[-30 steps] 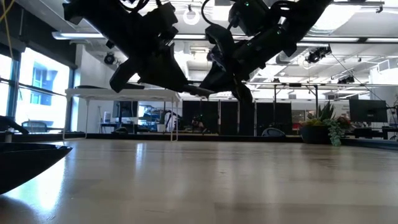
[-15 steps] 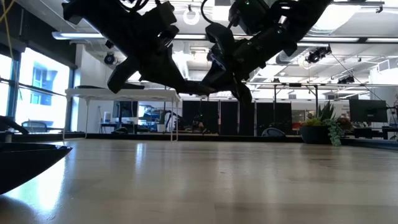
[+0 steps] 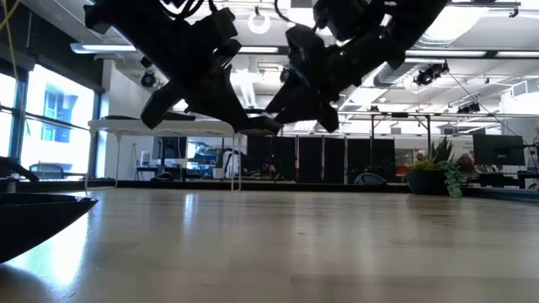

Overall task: Pick & Place Mini shaped plates
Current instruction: Stack the black square plate on top of the black square plate on the shelf

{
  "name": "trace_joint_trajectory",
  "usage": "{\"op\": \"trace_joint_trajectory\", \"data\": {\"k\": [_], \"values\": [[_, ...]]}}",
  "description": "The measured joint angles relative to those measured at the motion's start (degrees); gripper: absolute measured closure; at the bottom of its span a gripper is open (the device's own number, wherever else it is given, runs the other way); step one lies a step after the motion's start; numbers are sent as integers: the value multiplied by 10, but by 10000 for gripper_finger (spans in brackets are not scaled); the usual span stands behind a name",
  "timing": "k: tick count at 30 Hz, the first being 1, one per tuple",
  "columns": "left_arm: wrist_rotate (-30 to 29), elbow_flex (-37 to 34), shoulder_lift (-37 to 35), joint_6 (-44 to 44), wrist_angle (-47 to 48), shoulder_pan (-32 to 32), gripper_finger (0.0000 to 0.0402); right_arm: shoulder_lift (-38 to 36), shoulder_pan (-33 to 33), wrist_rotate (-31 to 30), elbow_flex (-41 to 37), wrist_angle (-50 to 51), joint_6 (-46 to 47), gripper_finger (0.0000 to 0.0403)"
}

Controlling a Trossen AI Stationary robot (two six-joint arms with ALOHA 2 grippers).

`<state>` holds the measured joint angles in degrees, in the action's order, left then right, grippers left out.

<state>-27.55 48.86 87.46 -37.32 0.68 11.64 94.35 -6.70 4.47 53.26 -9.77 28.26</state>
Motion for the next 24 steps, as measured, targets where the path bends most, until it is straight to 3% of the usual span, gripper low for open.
{"op": "trace_joint_trajectory", "data": {"k": [5, 10, 17, 24], "values": [[-1, 0, -1, 6, 6, 0, 401, -60, 0, -75, 0, 82, -47, 248], [6, 0, -49, 28, 56, -33, 401, -123, 0, -133, -28, 130, -67, 253], [32, 1, -143, 41, 129, -144, 401, -176, 0, -142, -117, 48, -51, 288], [34, 99, -162, 14, 252, -292, 401, -181, 0, -135, -193, -52, -26, 314]]}}
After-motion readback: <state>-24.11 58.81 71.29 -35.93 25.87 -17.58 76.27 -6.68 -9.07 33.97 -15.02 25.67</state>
